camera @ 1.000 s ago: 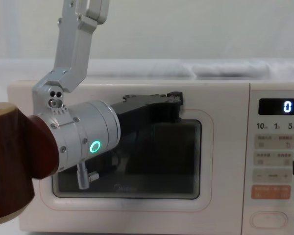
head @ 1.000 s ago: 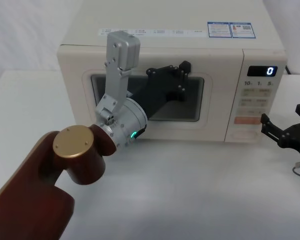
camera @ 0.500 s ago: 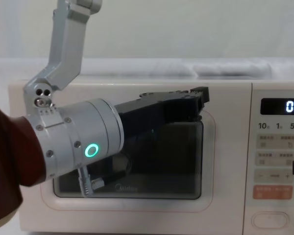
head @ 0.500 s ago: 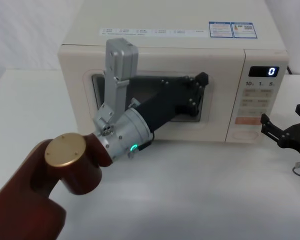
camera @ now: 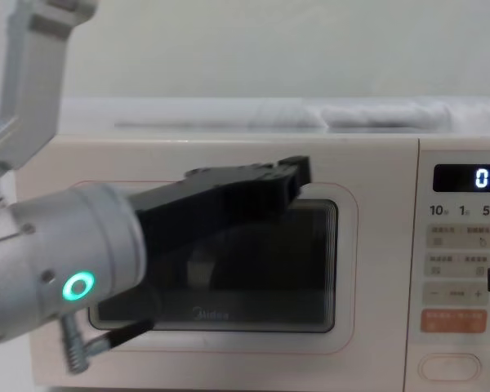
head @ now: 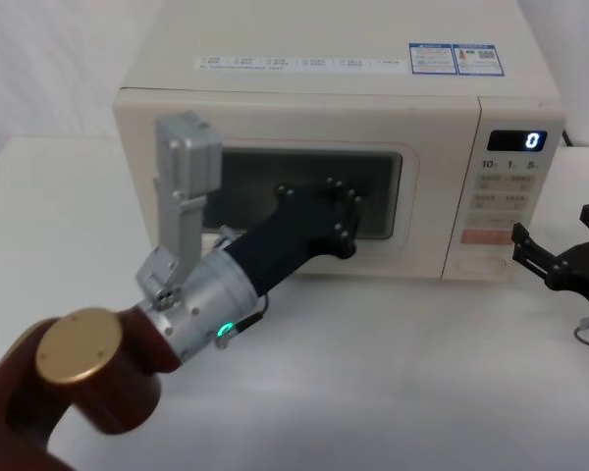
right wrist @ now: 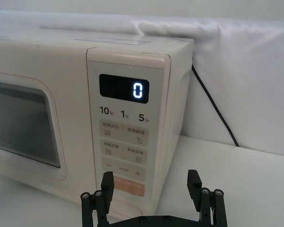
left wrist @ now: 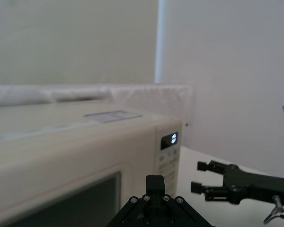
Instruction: Press the button to open the microwave door with one hand; close the microwave door with the other hand.
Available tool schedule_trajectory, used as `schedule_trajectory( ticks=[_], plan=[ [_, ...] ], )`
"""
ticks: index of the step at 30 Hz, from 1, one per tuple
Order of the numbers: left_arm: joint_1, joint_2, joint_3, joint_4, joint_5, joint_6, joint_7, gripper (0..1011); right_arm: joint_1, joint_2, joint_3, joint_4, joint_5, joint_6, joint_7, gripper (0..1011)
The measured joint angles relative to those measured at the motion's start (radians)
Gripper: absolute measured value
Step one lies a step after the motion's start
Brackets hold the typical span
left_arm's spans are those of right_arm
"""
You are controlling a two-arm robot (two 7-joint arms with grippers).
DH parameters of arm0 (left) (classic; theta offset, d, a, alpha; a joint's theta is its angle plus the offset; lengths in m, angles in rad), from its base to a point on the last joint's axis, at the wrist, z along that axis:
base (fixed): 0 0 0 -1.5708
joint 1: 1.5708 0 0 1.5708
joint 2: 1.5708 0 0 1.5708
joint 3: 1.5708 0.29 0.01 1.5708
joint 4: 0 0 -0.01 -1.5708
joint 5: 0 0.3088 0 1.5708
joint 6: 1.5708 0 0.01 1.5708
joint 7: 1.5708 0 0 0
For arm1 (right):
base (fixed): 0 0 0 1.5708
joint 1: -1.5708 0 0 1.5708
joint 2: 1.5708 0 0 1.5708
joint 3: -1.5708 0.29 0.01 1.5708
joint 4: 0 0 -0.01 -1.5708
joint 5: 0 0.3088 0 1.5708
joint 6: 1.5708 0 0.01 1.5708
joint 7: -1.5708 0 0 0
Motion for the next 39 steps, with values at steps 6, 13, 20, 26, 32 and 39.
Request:
schedule_trajectory(
  ticks=[6,13,20,26,32,39],
  plan=[
    [0.087,0.029,-0.032,-0.058,0.02,-0.011,0.065,0,0.0,0.0,0.0,0.0,0.0,0.0,0.0,1002],
    [0.199,0.037,-0.089,-0.106,0.074,-0.032,0.158,0,0.0,0.0,0.0,0.0,0.0,0.0,0.0,1002],
    [0.311,0.023,-0.165,-0.132,0.119,-0.065,0.252,0,0.0,0.0,0.0,0.0,0.0,0.0,0.0,1002],
    [0.373,0.005,-0.223,-0.138,0.15,-0.088,0.311,0,0.0,0.0,0.0,0.0,0.0,0.0,0.0,1002],
    [0.412,-0.015,-0.277,-0.133,0.174,-0.11,0.354,0,0.0,0.0,0.0,0.0,0.0,0.0,0.0,1002],
    [0.444,-0.037,-0.33,-0.116,0.176,-0.127,0.374,0,0.0,0.0,0.0,0.0,0.0,0.0,0.0,1002]
  ],
)
